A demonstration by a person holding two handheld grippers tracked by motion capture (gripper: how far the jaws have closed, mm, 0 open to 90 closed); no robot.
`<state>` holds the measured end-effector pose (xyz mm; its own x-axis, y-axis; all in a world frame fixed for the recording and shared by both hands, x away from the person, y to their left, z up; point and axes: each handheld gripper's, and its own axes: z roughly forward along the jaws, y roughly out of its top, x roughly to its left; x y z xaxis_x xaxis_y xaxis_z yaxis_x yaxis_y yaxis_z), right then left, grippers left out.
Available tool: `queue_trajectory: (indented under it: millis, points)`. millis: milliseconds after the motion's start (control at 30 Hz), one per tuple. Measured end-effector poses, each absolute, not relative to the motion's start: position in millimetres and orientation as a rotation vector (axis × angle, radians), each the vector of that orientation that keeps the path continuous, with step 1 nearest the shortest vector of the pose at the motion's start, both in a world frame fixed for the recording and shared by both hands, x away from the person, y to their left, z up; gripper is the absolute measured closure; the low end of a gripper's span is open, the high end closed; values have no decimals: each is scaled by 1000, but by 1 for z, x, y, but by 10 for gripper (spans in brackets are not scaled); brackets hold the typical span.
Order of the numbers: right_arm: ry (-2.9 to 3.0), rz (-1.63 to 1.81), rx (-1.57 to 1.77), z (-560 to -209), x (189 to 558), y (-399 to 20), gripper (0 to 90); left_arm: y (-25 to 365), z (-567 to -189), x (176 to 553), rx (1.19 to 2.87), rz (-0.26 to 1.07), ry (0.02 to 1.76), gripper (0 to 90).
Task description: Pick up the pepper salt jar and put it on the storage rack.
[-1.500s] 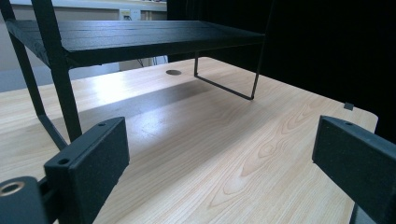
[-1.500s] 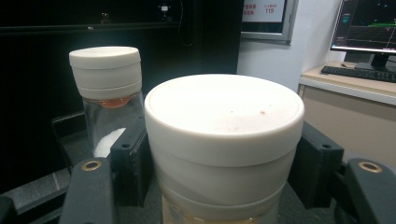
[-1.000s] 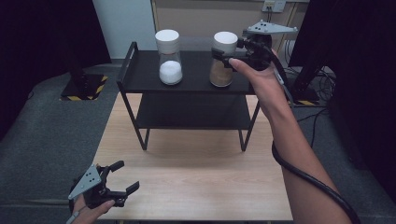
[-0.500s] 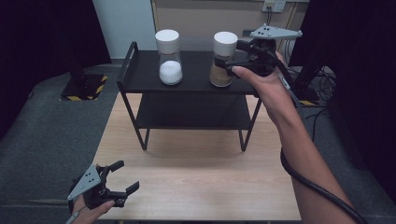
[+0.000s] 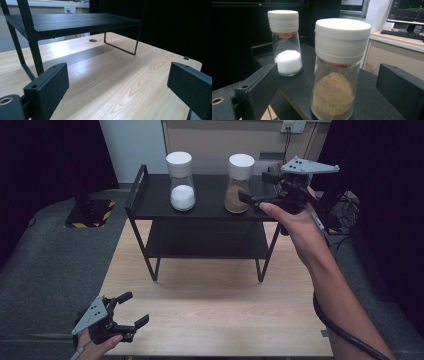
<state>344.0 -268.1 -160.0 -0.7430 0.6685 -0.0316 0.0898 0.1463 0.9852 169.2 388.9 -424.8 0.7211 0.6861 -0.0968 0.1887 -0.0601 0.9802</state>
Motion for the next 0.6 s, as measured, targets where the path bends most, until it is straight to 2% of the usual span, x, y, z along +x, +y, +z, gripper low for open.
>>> queue_trajectory:
  millis: [600]
  points:
    - [1931, 1702, 695, -191, 323, -278, 42, 390, -423, 168, 1614, 485, 726, 24]
